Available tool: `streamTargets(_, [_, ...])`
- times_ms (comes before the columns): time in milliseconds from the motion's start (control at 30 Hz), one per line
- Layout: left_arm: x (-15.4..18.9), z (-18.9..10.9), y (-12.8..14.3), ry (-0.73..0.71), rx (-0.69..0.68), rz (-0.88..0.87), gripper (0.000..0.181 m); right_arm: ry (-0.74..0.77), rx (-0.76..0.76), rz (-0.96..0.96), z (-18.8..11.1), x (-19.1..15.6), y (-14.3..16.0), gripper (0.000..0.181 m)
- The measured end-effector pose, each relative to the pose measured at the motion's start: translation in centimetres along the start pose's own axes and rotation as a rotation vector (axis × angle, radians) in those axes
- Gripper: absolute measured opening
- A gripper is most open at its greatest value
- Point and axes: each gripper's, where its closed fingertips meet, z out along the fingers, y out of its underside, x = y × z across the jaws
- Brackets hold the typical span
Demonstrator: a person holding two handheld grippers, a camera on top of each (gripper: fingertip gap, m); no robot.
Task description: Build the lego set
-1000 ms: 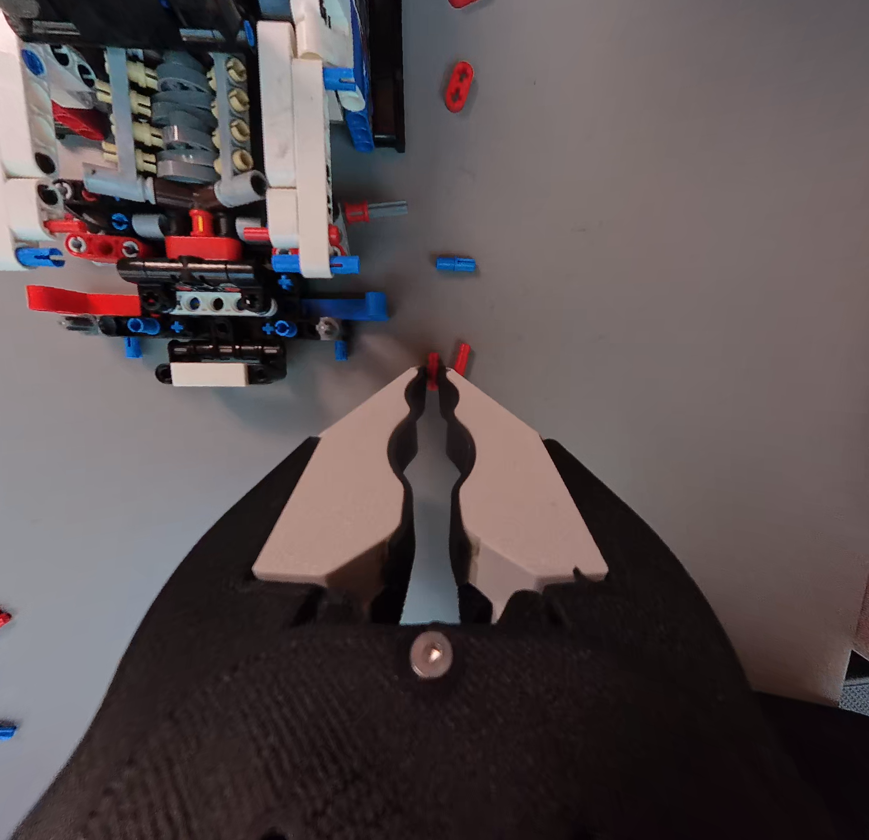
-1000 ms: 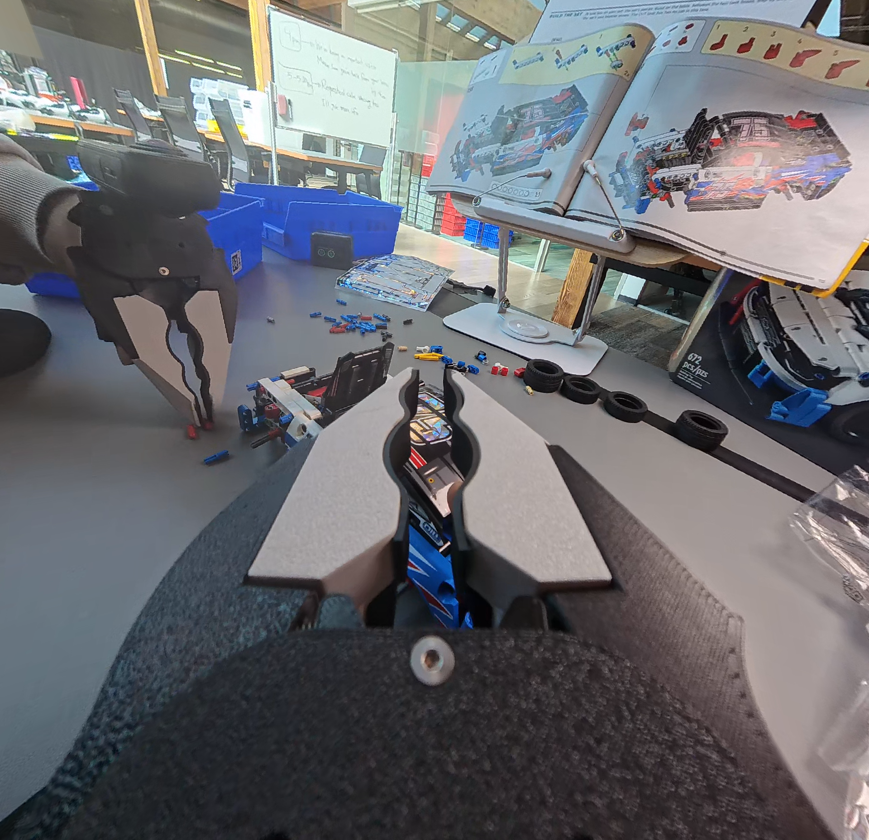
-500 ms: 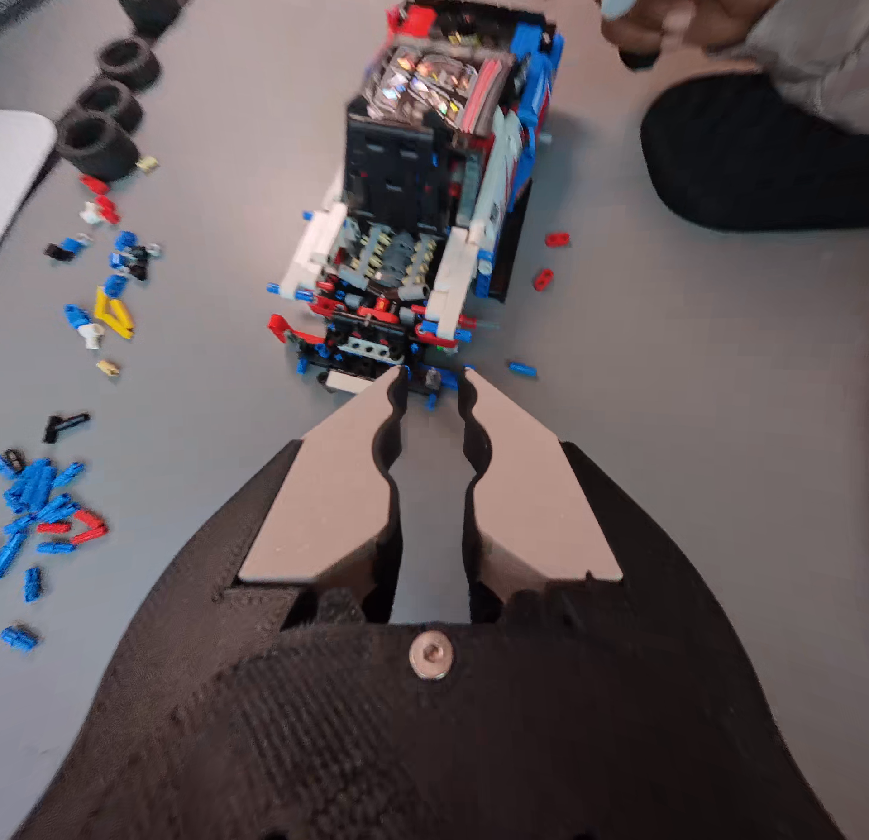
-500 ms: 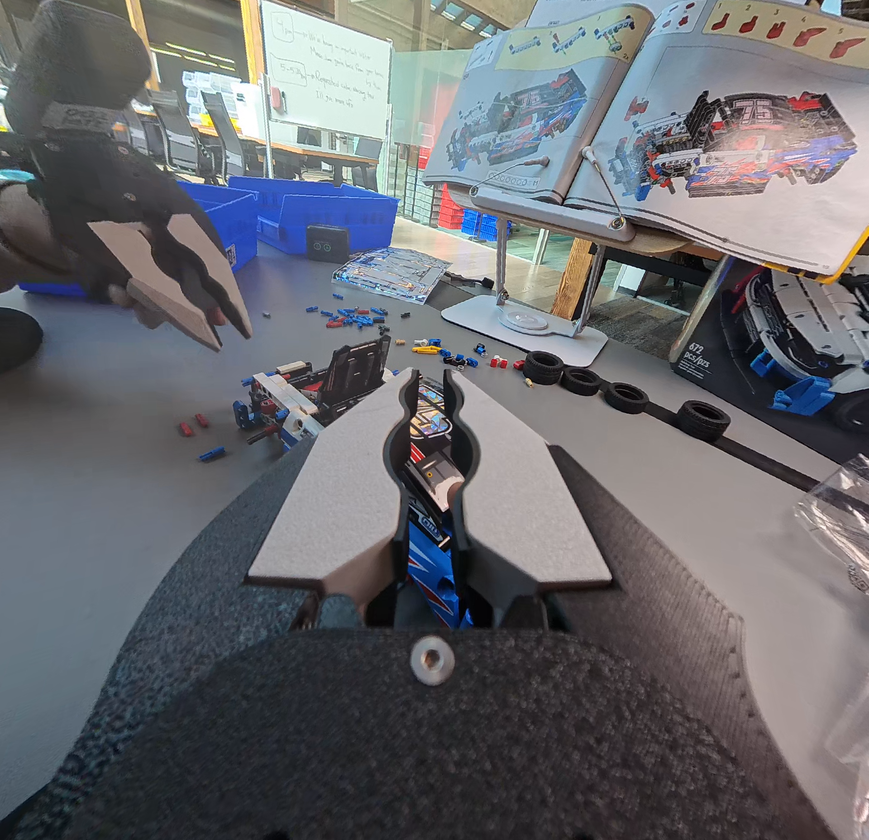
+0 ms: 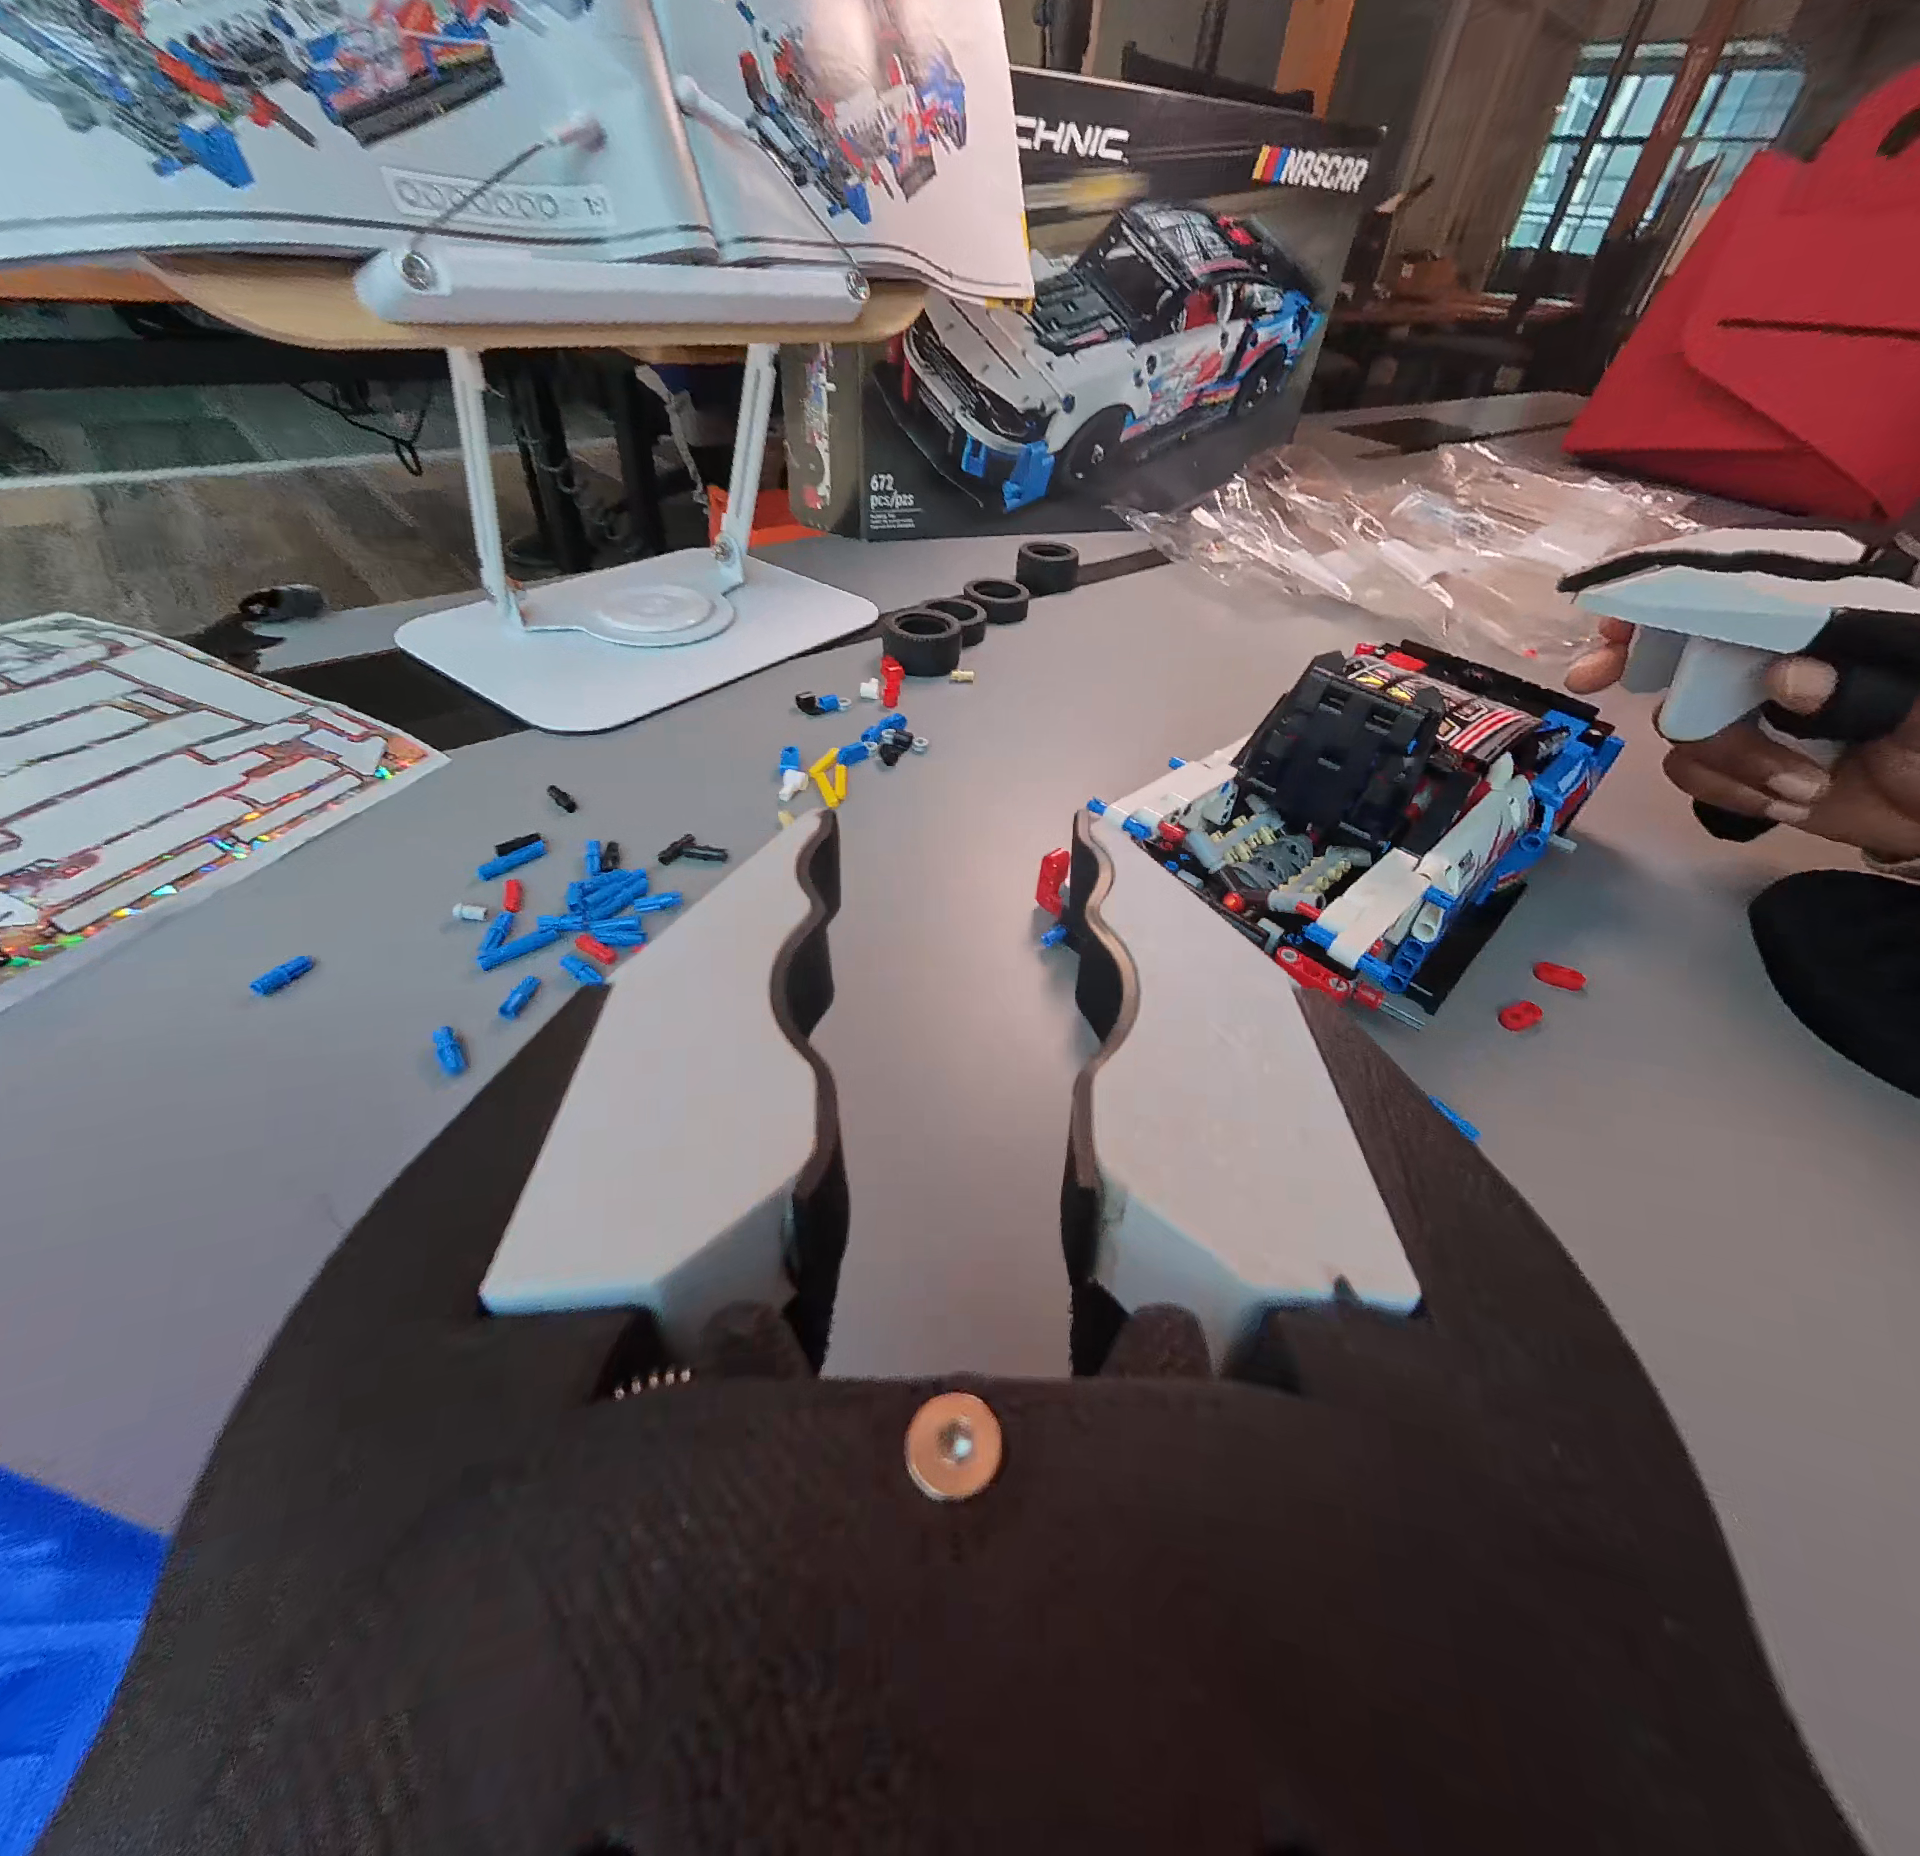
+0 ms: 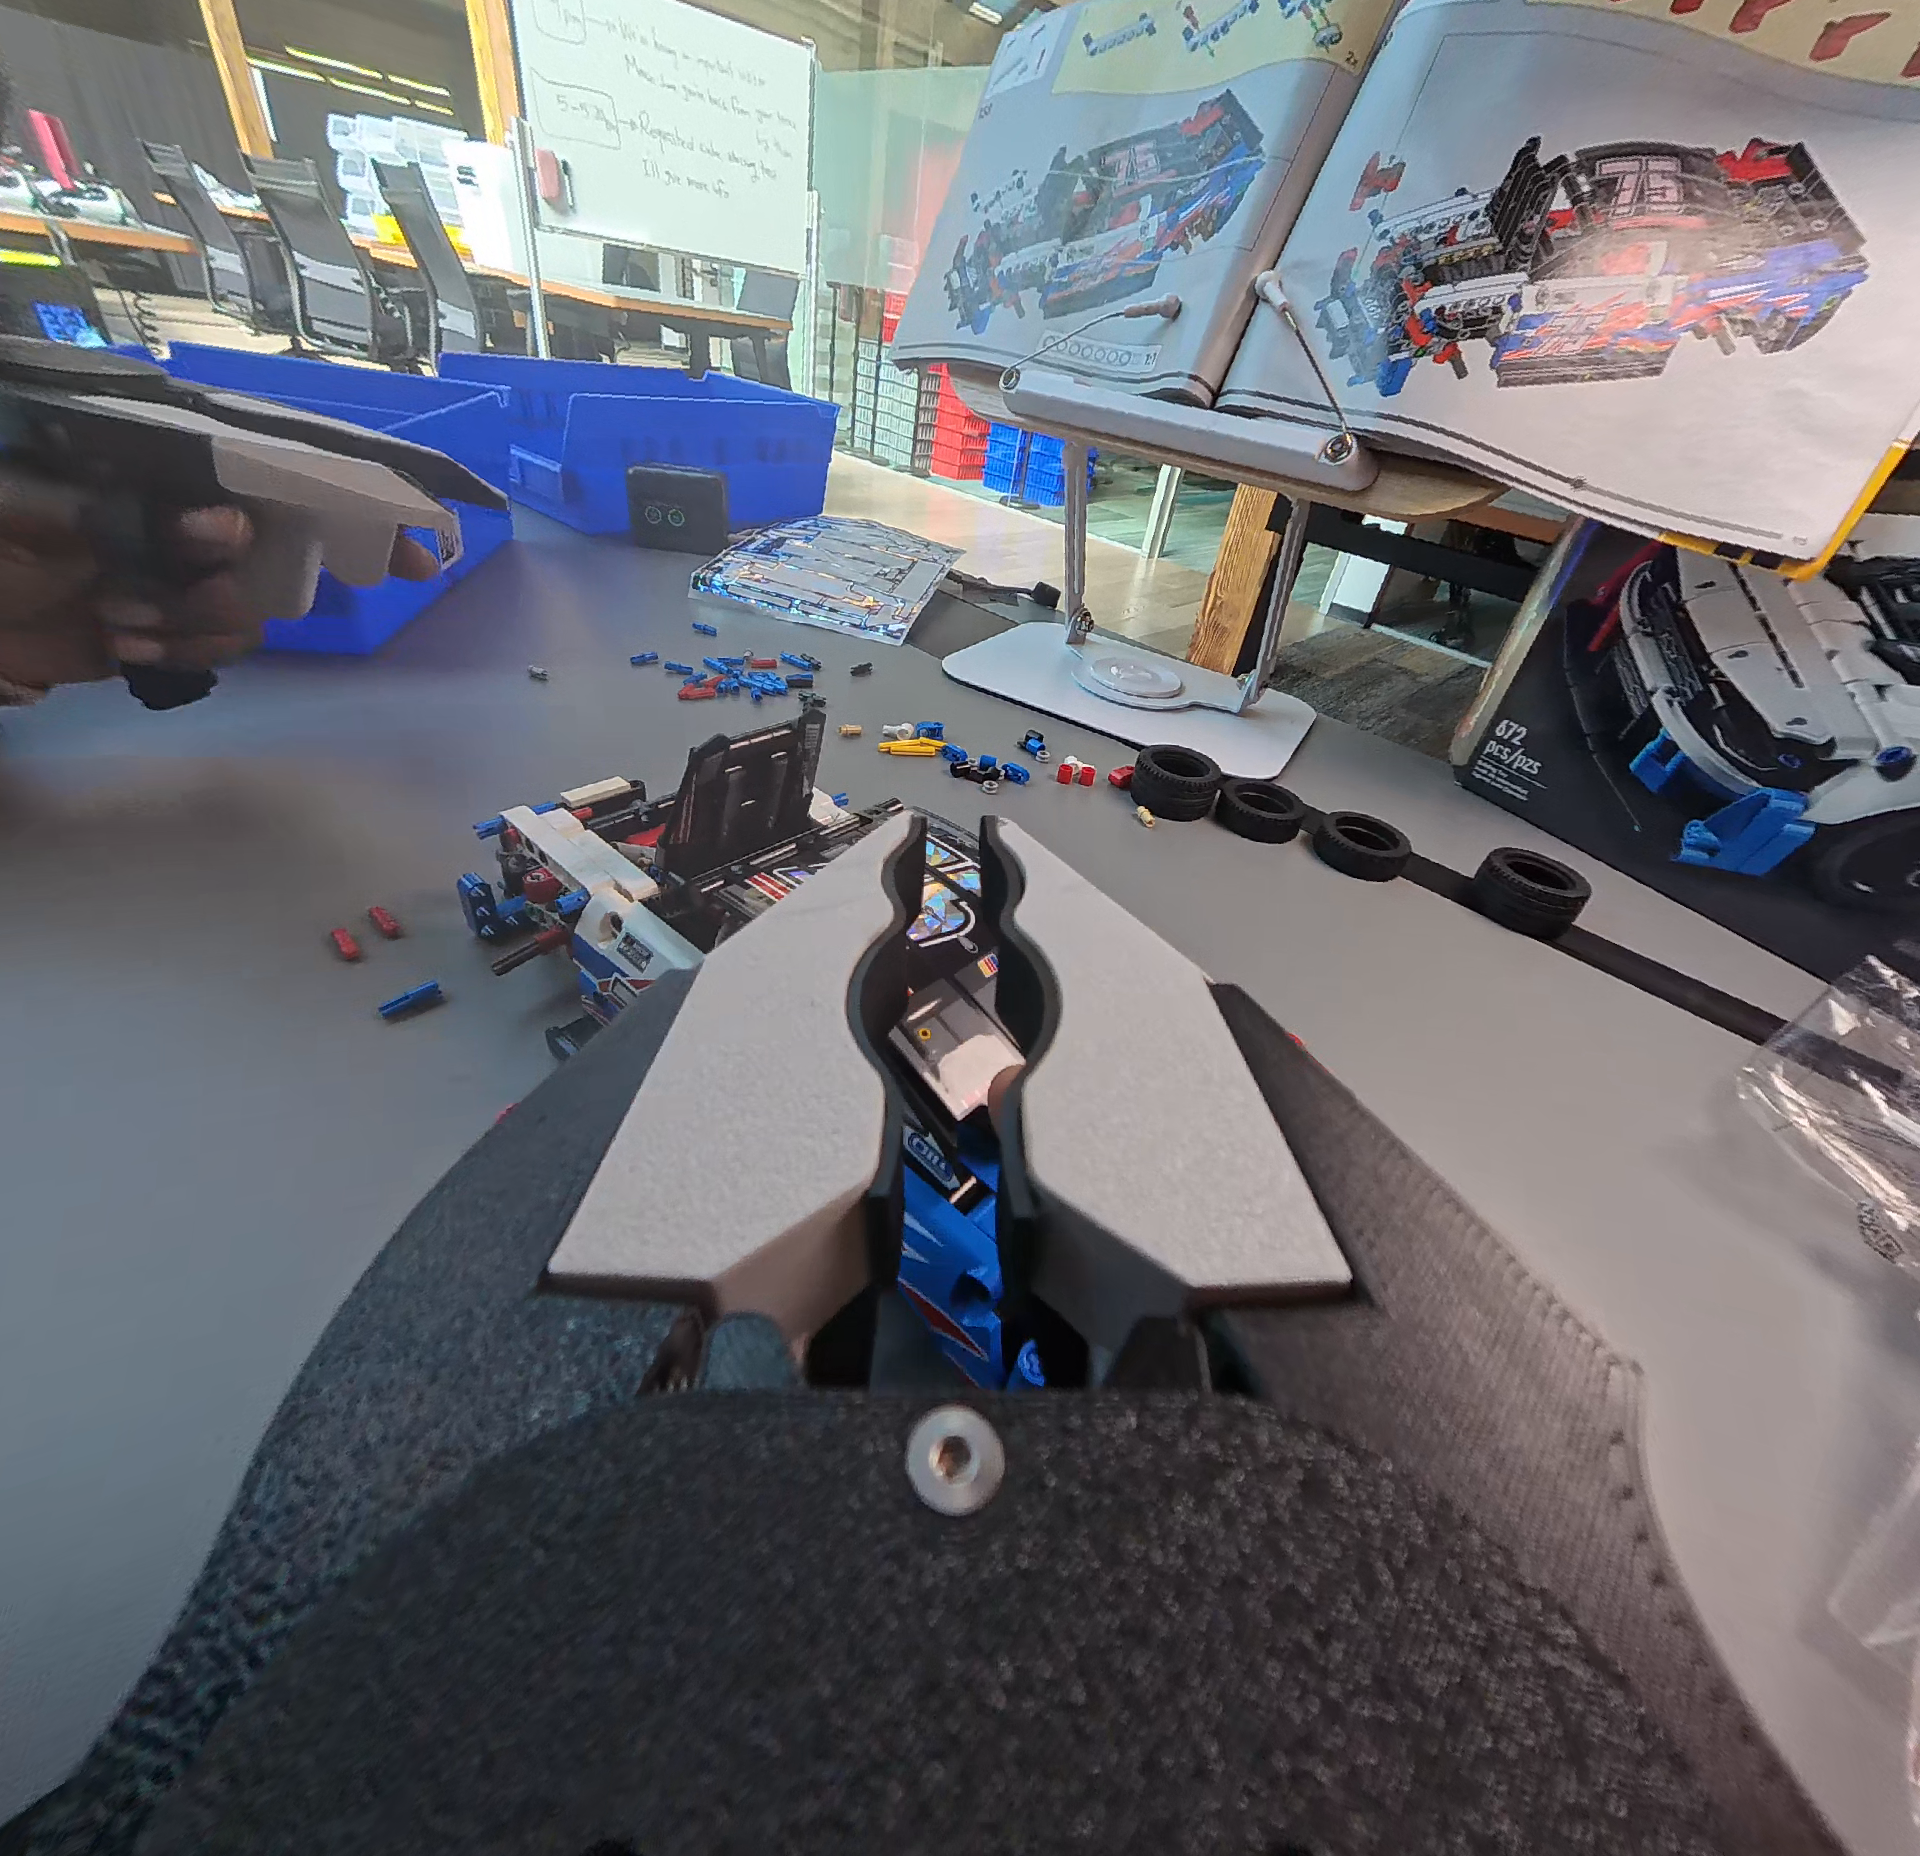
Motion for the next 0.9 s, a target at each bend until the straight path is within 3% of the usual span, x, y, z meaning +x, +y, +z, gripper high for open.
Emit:
streamTargets(233, [-1.8,-1.1,-1.5,-0.074,0.109,0.029,0.045,0.057,0.029,-0.015,0.1,1.1,-0.3,0.012])
streamTargets(667, [-0.9,-0.8,-1.0,-0.029,0.074,0.042,0.04,0.143,0.046,0.022,0.1,3.5,-0.1,0.028])
streamTargets(900, [-2.1,-2.6,-3.6,-0.079,0.126,0.044,0.031,0.129,0.049,0.018,0.1,3.2,-0.3,0.027])
